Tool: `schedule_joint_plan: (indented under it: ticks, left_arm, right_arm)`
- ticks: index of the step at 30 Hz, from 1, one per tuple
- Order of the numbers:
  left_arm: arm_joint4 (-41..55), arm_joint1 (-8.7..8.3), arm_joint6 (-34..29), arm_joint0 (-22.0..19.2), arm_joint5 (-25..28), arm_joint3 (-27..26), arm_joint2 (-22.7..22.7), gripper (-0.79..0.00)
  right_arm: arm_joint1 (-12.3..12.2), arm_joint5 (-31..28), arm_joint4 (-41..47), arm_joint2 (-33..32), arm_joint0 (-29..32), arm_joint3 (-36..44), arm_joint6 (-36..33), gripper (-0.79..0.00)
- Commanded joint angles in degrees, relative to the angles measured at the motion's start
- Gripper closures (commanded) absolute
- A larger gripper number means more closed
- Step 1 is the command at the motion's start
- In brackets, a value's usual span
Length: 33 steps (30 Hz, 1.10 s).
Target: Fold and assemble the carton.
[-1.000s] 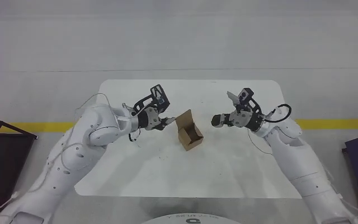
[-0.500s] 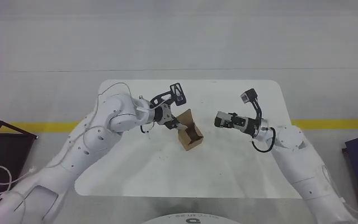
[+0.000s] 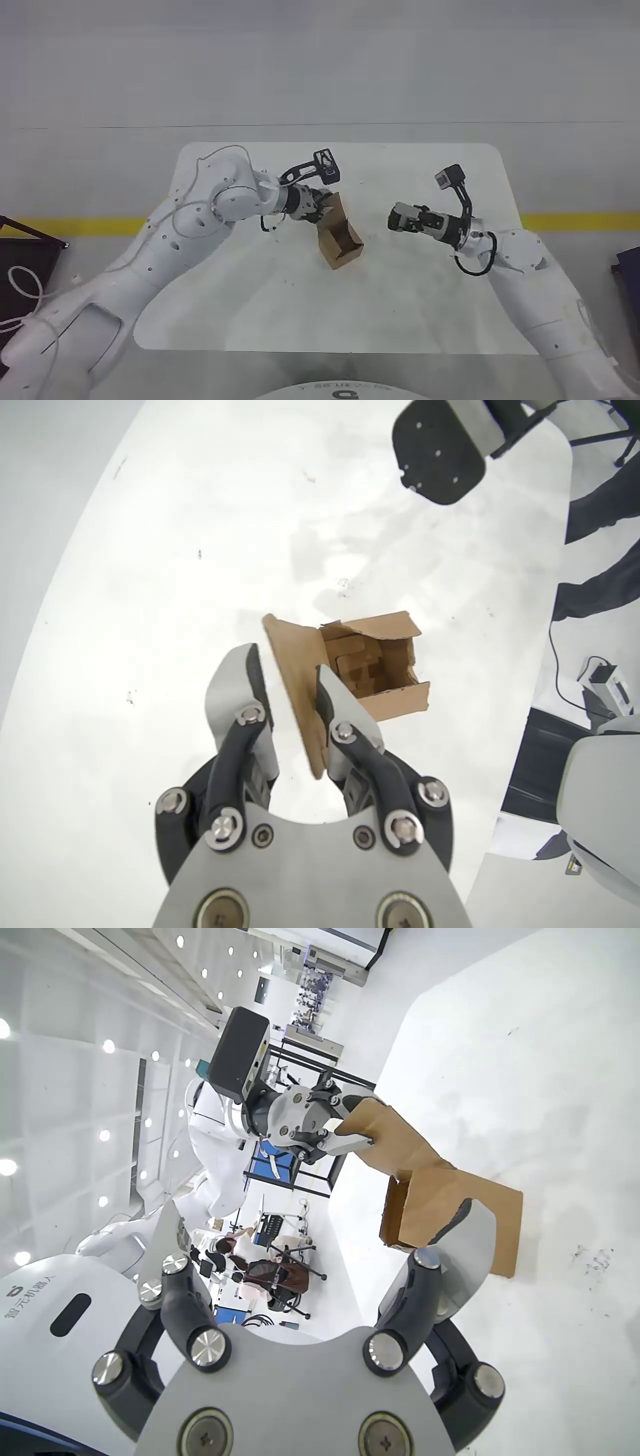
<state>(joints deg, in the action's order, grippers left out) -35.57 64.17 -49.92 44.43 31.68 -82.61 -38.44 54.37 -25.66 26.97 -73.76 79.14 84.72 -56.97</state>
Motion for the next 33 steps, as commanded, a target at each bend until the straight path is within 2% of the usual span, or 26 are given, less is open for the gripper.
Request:
schedule_joint_plan:
  ticks: [1,7,14,19,23,27,30,33]
  left_arm:
    - [0.94,0.19,-0.45,-0.10,0.72,0.57,0.36,0.000]
    - [4.68,0.31,-0.18,0.64,1.12,2.07,-0.19,0.000]
    - [7.33,-0.80,1.01,3.88,0.81,0.68,-3.30,0.000]
    - [7.33,-0.80,1.01,3.88,0.81,0.68,-3.30,0.000]
    - [7.33,-0.80,1.01,3.88,0.81,0.68,-3.30,0.000]
    - [7.33,-0.80,1.01,3.88,0.81,0.68,-3.30,0.000]
    - [7.07,-0.84,2.32,4.60,0.11,0.23,-3.59,0.000]
    - [9.29,-1.06,3.90,5.80,-1.27,-0.33,-5.05,0.000]
  right_arm:
    - [0.06,-0.14,0.05,0.09,-0.10,-0.21,-0.12,-0.785]
    - [0.27,-0.85,-0.44,0.71,-0.53,-0.20,-0.21,-0.785]
    - [0.27,-0.85,-0.44,0.71,-0.53,-0.20,-0.21,-0.785]
    - [0.41,-1.35,-0.99,1.27,-0.03,0.78,0.42,-0.785]
    - [0.39,-5.72,-8.01,1.15,0.03,1.00,2.45,-0.785]
    - [0.54,-13.79,-15.96,1.45,0.34,1.43,5.60,-0.785]
    - [0.61,-18.50,-25.23,1.01,1.09,2.26,10.07,-0.785]
    - [0.76,-20.16,-30.84,0.48,2.31,3.05,15.12,-0.785]
